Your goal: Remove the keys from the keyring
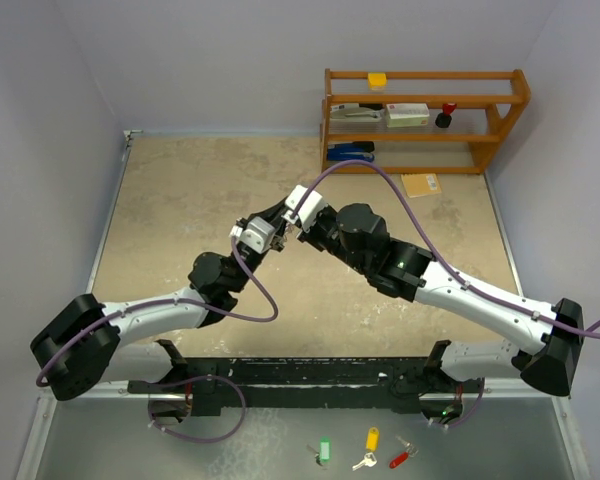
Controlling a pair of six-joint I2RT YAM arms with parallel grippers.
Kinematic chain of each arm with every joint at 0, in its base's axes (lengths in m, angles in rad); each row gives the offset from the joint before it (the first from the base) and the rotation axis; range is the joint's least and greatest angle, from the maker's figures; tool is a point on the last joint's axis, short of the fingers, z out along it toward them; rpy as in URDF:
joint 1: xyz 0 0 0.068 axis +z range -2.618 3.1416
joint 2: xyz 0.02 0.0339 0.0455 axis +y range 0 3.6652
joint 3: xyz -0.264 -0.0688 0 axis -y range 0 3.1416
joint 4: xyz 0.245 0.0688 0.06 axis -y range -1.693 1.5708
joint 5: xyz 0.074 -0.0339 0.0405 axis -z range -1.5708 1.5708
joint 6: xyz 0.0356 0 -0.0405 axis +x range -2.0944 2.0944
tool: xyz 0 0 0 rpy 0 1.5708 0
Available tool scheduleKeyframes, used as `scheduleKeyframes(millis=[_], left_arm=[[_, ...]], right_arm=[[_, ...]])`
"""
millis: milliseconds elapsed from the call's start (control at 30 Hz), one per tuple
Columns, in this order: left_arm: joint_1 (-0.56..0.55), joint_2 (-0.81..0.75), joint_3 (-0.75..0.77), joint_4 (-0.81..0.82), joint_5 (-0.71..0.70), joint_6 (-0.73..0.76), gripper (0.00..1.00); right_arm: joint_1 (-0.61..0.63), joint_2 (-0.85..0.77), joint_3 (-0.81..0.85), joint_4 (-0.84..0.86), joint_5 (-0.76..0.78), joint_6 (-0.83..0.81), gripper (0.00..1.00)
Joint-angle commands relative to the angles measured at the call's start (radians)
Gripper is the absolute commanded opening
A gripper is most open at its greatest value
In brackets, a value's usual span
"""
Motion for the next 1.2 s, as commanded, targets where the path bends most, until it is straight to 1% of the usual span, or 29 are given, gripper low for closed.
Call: scheduleKeyframes(millis=[0, 300, 533, 700, 900, 1033, 1100, 1167], left_arm=[[0.012, -0.056, 0.014, 0.164, -0.082, 0.033, 0.00], [0.012, -0.067, 0.011, 0.192, -0.092, 0.040, 0.00], [0.012, -0.071, 0.015, 0.199, -0.110, 0.075, 0.00], [0.012, -0.079, 0.015, 0.201, -0.127, 0.099, 0.00], [0.013, -0.098, 0.012, 0.213, -0.126, 0.106, 0.00], [0.013, -0.105, 0.009, 0.239, -0.117, 0.092, 0.00], [0.012, -0.110, 0.009, 0.239, -0.115, 0.090, 0.00], [0.013, -0.121, 0.004, 0.224, -0.116, 0.092, 0.00]], right_arm=[[0.000, -0.002, 0.007, -0.076, 0.005, 0.020, 0.00], [0.000, 0.019, 0.021, -0.125, 0.004, 0.018, 0.00], [0.000, 0.023, 0.058, -0.203, -0.058, 0.035, 0.00], [0.000, 0.016, 0.082, -0.243, 0.005, 0.041, 0.00], [-0.001, -0.005, 0.102, -0.305, -0.099, 0.060, 0.00], [-0.001, 0.029, 0.115, -0.328, -0.143, 0.075, 0.00], [-0.001, 0.047, 0.113, -0.328, -0.117, 0.082, 0.00], [-0.001, 0.050, 0.098, -0.303, -0.055, 0.082, 0.00]])
